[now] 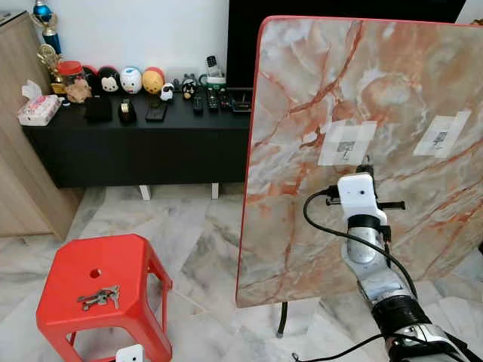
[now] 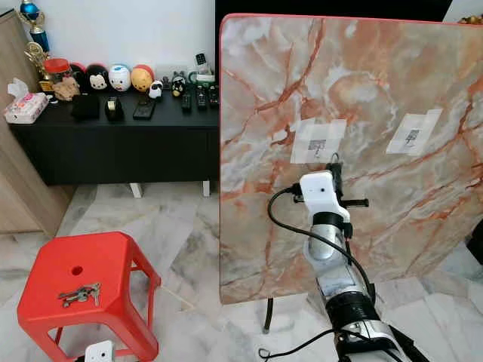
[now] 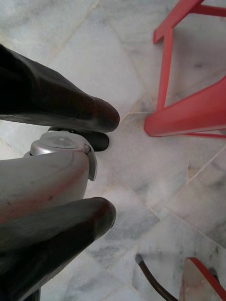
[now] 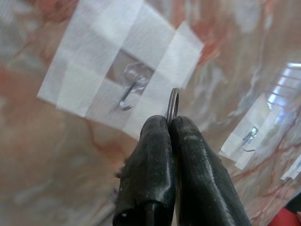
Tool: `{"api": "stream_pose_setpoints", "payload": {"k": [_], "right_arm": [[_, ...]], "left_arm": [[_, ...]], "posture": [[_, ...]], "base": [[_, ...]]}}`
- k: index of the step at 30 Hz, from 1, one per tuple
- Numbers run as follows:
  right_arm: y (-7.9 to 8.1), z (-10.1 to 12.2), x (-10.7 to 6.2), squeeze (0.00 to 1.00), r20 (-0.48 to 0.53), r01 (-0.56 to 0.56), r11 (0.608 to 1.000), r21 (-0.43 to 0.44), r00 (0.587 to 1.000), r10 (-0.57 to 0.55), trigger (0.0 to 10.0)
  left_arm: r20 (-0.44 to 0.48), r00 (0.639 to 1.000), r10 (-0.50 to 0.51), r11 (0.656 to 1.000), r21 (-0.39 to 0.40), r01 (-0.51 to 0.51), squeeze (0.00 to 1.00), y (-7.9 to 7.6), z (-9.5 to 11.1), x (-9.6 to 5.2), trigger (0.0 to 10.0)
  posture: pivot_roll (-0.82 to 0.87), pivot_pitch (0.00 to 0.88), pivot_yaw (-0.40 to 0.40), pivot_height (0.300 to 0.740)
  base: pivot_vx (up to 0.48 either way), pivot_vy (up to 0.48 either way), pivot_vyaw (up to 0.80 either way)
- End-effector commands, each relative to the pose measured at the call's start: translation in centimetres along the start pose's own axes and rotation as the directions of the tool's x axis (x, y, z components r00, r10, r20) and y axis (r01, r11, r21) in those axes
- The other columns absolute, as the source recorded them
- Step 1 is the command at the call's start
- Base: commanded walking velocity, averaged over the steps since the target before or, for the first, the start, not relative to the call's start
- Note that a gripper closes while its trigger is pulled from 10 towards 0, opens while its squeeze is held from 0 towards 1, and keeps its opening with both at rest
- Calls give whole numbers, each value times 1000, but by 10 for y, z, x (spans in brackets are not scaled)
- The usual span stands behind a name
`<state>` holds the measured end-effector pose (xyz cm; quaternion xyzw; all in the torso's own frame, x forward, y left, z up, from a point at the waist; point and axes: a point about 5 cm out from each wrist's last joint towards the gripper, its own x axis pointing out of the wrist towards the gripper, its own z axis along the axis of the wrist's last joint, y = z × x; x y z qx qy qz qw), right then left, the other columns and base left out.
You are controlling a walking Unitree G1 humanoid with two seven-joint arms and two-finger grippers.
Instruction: Hang keys on a hook
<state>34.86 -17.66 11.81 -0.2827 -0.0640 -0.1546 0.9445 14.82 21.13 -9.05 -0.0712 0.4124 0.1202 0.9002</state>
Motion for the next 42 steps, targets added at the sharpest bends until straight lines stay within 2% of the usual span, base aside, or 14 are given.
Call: {"api": "stream_pose_setpoints", "payload": {"k": [1, 5, 13, 19, 23, 26, 33, 39, 42], "right_arm": [[-3, 2, 6, 0, 3, 3, 999, -50, 1000, -3, 10000], [1, 0, 5, 0, -3, -28, 996, -87, 1000, 28, 10000], [3, -2, 5, 0, -24, -32, 995, -95, 999, 30, 10000], [3, 0, 8, 0, -27, -28, 994, -106, 999, 26, 10000], [3, 2, 11, 0, -23, -34, 994, -106, 999, 32, 10000], [2, 7, 16, 0, -12, -29, 993, -112, 1000, 28, 10000], [2, 10, 19, 0, -12, -29, 994, -107, 1000, 28, 10000], [2, 10, 22, 0, -24, -31, 991, -128, 999, 28, 10000], [3, 8, 22, 0, -41, -47, 989, -139, 998, 42, 10000]], "left_arm": [[-25, 1000, -6, 1000, 10, 6, 0, -4, -4, 0, 10000], [-25, 1000, 1, 1000, 7, -1, 0, 1, -4, -1, 10000], [-31, 999, 39, 999, -2, -39, 0, 38, -12, -10, 10000], [-31, 998, 51, 999, -7, -51, 0, 50, -14, -14, 10000], [-29, 999, 46, 999, -8, -46, 0, 46, -13, -13, 10000], [-29, 999, 26, 1000, -4, -27, 0, 28, -10, -7, 10000], [-31, 999, 9, 1000, -1, -9, 0, 10, -7, -3, 10000], [-32, 999, 8, 1000, -2, -8, 0, 8, -7, -3, 10000], [-31, 999, 18, 1000, -5, -18, 0, 17, -9, -5, 10000]], "posture": [[181, 0, -105, 740], [181, 0, -105, 740], [180, 0, -104, 740], [183, 0, -104, 740], [182, 0, -103, 740], [183, 0, -104, 740], [185, 0, -103, 740], [186, 0, -105, 740], [186, 0, -105, 740]], "base": [[0, 0, 0], [0, 0, 0], [0, 0, 0], [0, 0, 0], [0, 0, 0], [0, 0, 0], [0, 0, 0], [0, 0, 0], [0, 0, 0]]}}
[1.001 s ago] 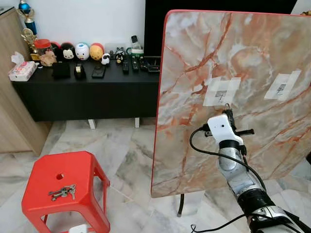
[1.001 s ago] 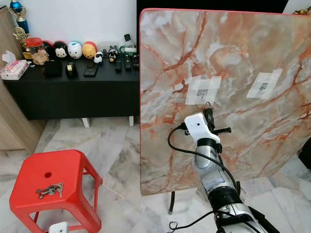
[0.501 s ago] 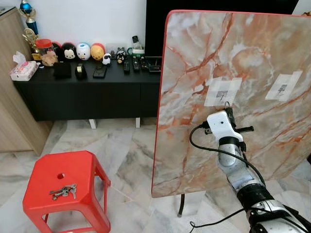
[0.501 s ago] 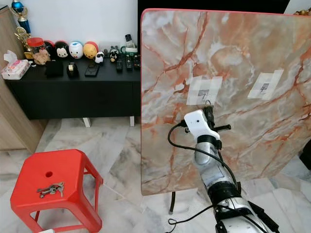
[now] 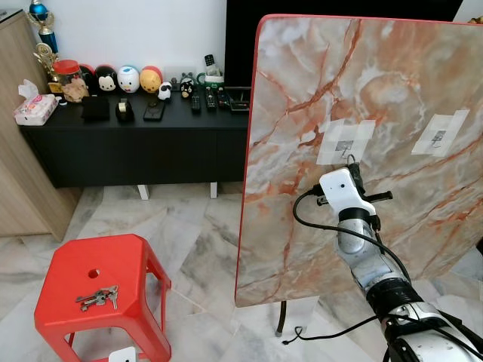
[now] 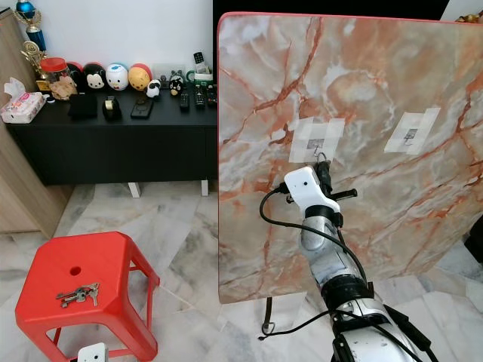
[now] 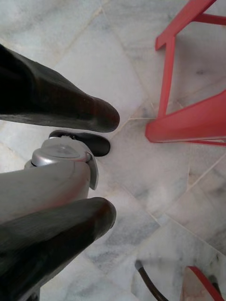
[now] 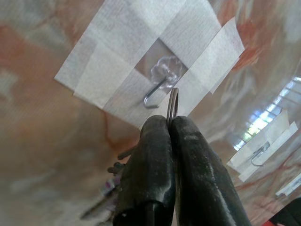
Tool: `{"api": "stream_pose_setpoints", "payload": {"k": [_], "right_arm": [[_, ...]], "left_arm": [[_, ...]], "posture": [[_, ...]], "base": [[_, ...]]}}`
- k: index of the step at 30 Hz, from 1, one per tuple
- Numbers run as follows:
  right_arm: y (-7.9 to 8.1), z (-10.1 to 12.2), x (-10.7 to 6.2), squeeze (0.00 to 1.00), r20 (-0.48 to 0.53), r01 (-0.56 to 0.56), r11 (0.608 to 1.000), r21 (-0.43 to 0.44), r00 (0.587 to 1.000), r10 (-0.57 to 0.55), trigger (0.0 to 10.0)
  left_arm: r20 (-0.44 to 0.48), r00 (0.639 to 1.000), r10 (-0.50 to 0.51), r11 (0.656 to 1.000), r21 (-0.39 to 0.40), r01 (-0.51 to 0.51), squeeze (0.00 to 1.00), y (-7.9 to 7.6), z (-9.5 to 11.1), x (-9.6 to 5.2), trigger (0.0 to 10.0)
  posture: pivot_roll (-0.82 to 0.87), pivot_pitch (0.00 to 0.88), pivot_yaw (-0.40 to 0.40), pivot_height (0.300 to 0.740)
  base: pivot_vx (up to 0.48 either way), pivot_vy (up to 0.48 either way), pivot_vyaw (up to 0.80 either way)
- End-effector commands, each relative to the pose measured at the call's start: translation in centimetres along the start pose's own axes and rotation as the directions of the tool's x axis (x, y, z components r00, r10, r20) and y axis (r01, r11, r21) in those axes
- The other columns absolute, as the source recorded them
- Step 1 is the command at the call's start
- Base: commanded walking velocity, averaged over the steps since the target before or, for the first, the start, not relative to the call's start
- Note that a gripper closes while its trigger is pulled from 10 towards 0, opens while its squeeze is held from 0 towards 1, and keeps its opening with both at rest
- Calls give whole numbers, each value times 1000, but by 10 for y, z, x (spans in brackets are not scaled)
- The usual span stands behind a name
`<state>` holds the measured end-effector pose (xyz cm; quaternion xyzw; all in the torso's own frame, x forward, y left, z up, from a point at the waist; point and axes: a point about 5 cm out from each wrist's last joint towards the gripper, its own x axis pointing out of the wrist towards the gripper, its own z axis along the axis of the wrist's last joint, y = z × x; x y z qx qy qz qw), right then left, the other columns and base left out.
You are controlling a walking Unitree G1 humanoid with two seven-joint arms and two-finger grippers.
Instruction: Hang keys on a hook
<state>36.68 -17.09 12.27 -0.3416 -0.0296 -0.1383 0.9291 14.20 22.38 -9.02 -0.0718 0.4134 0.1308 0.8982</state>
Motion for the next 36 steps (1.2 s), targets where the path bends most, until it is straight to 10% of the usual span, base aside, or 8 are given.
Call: {"api": "stream_pose_setpoints", "payload": {"k": [1, 11, 24, 36], "right_arm": [[-5, 1, 5, 0, -4, 8, 1000, -12, 1000, -8, 10000], [0, 0, 4, 0, -2, -34, 997, -73, 999, 34, 10000], [2, 3, 5, 0, 8, -44, 995, -90, 999, 45, 10000], [1, 0, 5, 0, -4, -28, 992, -125, 1000, 27, 10000]], "left_arm": [[-29, 1000, -1, 1000, 5, 1, 0, 4, -7, -2, 10000], [-21, 999, 29, 1000, -5, -29, 0, 34, -10, -10, 10000], [-18, 1000, -13, 1000, 1, 13, 0, -4, -6, -1, 10000], [-29, 1000, 0, 1000, 0, 0, 0, 10, -10, -5, 10000]], "posture": [[186, 0, -105, 740], [185, 0, -106, 740], [186, 0, -108, 740], [185, 0, -108, 740]], "base": [[0, 0, 0], [0, 0, 0], [0, 0, 0], [0, 0, 0]]}}
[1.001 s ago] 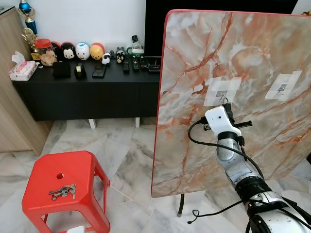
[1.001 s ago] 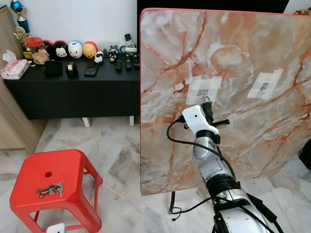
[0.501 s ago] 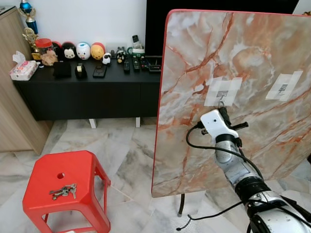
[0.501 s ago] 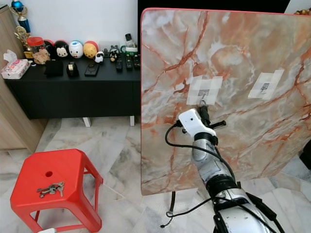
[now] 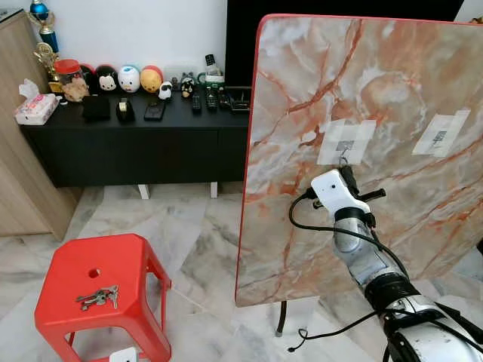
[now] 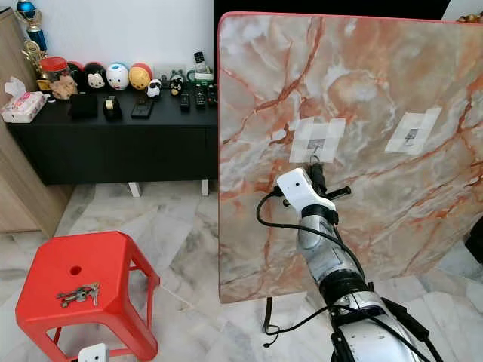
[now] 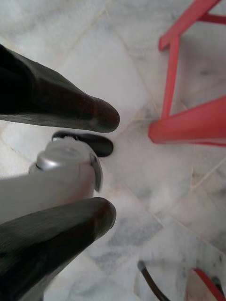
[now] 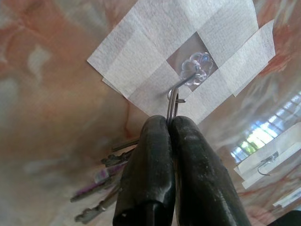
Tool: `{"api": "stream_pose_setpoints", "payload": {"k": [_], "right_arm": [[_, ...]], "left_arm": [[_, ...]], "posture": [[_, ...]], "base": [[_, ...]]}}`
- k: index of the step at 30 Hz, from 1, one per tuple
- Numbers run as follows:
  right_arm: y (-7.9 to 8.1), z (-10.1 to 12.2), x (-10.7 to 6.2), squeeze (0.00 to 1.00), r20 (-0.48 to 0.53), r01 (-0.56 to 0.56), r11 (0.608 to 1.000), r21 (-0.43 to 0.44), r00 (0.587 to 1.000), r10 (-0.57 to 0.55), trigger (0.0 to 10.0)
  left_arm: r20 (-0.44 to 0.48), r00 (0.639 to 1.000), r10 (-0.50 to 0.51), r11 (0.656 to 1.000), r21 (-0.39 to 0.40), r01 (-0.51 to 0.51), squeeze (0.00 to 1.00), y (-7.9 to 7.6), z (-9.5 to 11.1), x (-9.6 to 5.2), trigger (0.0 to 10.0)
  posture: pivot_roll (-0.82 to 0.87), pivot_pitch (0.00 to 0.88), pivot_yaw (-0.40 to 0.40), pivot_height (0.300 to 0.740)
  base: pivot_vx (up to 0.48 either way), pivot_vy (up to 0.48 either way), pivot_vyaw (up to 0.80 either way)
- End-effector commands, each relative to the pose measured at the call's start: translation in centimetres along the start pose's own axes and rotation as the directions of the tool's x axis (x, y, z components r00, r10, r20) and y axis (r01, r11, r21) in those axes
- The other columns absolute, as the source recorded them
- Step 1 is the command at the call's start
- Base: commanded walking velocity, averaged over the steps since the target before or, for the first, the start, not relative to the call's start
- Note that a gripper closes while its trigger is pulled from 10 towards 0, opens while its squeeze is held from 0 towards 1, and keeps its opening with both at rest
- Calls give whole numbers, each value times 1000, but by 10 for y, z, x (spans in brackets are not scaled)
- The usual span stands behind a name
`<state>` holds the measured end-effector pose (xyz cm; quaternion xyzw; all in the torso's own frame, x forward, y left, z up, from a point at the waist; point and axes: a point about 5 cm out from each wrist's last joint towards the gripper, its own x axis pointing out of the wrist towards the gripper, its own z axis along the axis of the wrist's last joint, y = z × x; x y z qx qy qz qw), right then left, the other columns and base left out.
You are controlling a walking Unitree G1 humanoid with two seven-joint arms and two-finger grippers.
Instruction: Hang keys on a hook
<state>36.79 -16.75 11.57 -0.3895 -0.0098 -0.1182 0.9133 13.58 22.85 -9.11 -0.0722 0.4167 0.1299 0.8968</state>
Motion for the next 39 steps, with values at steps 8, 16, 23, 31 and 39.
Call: {"api": "stream_pose_setpoints", "payload": {"k": [8, 16, 23, 31, 39], "right_arm": [[-3, 2, 3, 1000, 4, -2, 1000, -9, 1000, 2, 10000], [2, 0, -1, 1000, 6, -19, 1000, -18, 1000, 19, 10000], [20, 0, -17, 1000, 76, -195, 968, 159, 980, 185, 10000], [33, -12, -48, 0, 175, -420, 803, 423, 907, 382, 10000], [32, -103, -75, 0, -327, -18, 701, 713, 875, 356, 10000]], "left_arm": [[-16, 1000, 25, 1000, -9, -25, 0, 30, -10, -9, 10000], [-4, 1000, 1, 1000, -2, -1, 0, 13, -2, -3, 10000], [-18, 999, -26, 1000, 9, 27, 0, -20, -3, 2, 10000], [-33, 999, -37, 999, 19, 38, 0, -34, -7, 2, 10000], [-34, 999, -43, 998, 41, 44, 0, -45, -4, 3, 10000]], "posture": [[187, 0, -109, 740], [185, 0, -111, 740], [183, 0, -113, 740], [173, 0, -110, 740], [169, 0, -92, 740]], "base": [[0, 0, 0], [0, 0, 0], [0, 0, 0], [0, 0, 0], [0, 0, 0]]}}
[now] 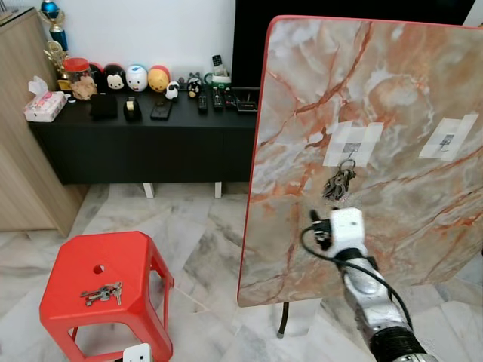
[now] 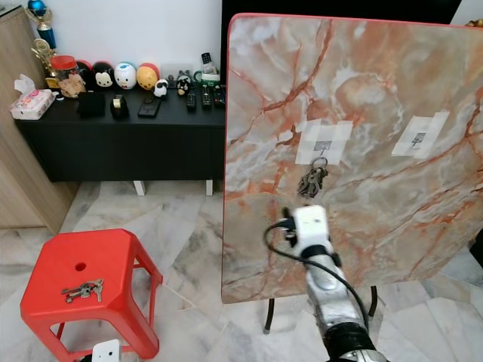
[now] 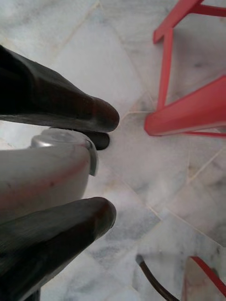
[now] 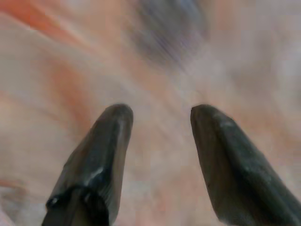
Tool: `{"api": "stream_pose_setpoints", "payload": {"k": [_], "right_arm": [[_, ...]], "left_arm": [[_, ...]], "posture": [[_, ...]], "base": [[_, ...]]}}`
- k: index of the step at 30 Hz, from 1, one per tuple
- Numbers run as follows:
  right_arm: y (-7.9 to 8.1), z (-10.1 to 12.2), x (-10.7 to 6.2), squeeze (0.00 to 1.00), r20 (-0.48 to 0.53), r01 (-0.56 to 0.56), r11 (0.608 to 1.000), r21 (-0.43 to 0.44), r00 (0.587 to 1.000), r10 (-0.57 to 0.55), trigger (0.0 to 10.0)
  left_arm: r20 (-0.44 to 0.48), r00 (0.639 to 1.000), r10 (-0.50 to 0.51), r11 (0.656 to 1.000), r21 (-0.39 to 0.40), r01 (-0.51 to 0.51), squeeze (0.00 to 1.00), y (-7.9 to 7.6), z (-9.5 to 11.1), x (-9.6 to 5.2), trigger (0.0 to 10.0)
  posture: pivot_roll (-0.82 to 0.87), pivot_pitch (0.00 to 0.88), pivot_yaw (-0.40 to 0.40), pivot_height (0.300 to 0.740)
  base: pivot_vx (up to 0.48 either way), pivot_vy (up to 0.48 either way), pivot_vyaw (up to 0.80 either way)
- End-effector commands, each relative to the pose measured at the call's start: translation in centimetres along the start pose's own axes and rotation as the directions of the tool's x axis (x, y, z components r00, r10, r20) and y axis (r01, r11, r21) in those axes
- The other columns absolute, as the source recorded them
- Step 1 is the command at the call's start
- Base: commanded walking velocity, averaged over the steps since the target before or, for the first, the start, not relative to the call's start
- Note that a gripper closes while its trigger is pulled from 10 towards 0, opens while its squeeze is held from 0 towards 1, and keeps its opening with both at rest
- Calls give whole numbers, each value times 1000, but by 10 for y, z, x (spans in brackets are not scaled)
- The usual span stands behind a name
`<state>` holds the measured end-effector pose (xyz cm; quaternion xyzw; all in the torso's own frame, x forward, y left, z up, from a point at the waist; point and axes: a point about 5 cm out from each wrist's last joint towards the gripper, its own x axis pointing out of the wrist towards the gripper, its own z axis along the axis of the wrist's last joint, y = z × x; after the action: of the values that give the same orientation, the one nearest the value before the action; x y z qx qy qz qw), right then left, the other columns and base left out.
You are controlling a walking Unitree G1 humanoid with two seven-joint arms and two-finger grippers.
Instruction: Hang keys on a hook
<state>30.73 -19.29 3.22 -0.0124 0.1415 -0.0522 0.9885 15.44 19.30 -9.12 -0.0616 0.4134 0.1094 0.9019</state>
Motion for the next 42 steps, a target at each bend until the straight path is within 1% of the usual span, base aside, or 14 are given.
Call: {"api": "stream_pose_setpoints", "payload": {"k": [1, 7, 8, 9, 11, 12, 13, 14, 17, 20, 22, 32, 36, 42], "right_arm": [[-17, -42, -13, 0, -211, 131, 985, 109, 972, -106, 10000], [-21, -84, -36, 0, -371, 185, 967, 174, 922, -109, 10000], [-23, -101, -48, 0, -429, 200, 970, 137, 895, -124, 10000], [-23, -101, -48, 0, -429, 200, 970, 137, 895, -124, 10000], [-23, -127, -70, 0, -546, 229, 966, 118, 828, -130, 10000], [-23, -127, -70, 0, -546, 229, 966, 118, 828, -130, 10000], [-22, -135, -77, 0, -582, 239, 964, 120, 804, -127, 10000], [-21, -151, -93, 0, -660, 232, 969, 84, 742, -121, 10000], [-19, -164, -107, 0, -711, 203, 979, 13, 691, -134, 10000], [-9, -160, -102, 0, -686, 224, 968, 112, 722, -88, 10000], [-4, -160, -101, 0, -686, 197, 973, 120, 725, -62, 10000], [-1, -157, -97, 0, -688, 175, 976, 127, 725, -40, 10000], [1, -157, -97, 0, -687, 164, 977, 133, 726, -29, 10000], [-7, -164, -105, 0, -706, 123, 989, 81, 708, -30, 10000]], "left_arm": [[-41, 999, -14, 1000, 12, 15, 0, -5, -9, -2, 10000], [-36, 999, -17, 999, 27, 18, 0, -10, -6, -1, 10000], [-33, 999, 0, 999, 32, 1, 0, 4, -1, 1, 10000], [-33, 999, 0, 999, 32, 1, 0, 4, -1, 1, 10000], [-31, 999, 19, 999, 39, -18, 0, 23, 7, 2, 10000], [-31, 999, 19, 999, 39, -18, 0, 23, 7, 2, 10000], [-31, 999, 21, 999, 41, -20, 0, 25, 8, 2, 10000], [-32, 999, 25, 999, 49, -24, 0, 30, 10, 2, 10000], [-39, 999, 28, 997, 72, -25, 0, 35, 10, 2, 10000], [-39, 999, 33, 997, 73, -30, 0, 42, 10, 0, 10000], [-49, 998, 34, 996, 83, -29, 0, 44, 8, 0, 10000], [-101, 994, 49, 996, 76, -41, 0, 58, -17, -12, 10000], [-104, 993, 53, 997, 68, -46, 0, 61, -16, -12, 10000], [-90, 994, 68, 997, 52, -63, 0, 79, -10, -14, 10000]], "posture": [[168, 0, -86, 740], [166, 0, -74, 740], [166, 0, -67, 740], [166, 0, -67, 740], [155, 0, -57, 740], [155, 0, -57, 740], [161, 0, -56, 740], [170, 0, -56, 740], [182, 0, -56, 740], [159, 0, -38, 740], [155, 0, -35, 740], [175, 0, -43, 740], [178, 0, -43, 740], [185, 0, -48, 740]], "base": [[0, 0, 0], [0, 0, 0], [0, 0, 0], [0, 0, 0], [0, 0, 0], [0, 0, 0], [0, 0, 0], [0, 0, 0], [0, 0, 0], [0, 0, 0], [0, 0, 0], [0, 171, 0], [0, 398, 0], [0, 392, 0]]}}
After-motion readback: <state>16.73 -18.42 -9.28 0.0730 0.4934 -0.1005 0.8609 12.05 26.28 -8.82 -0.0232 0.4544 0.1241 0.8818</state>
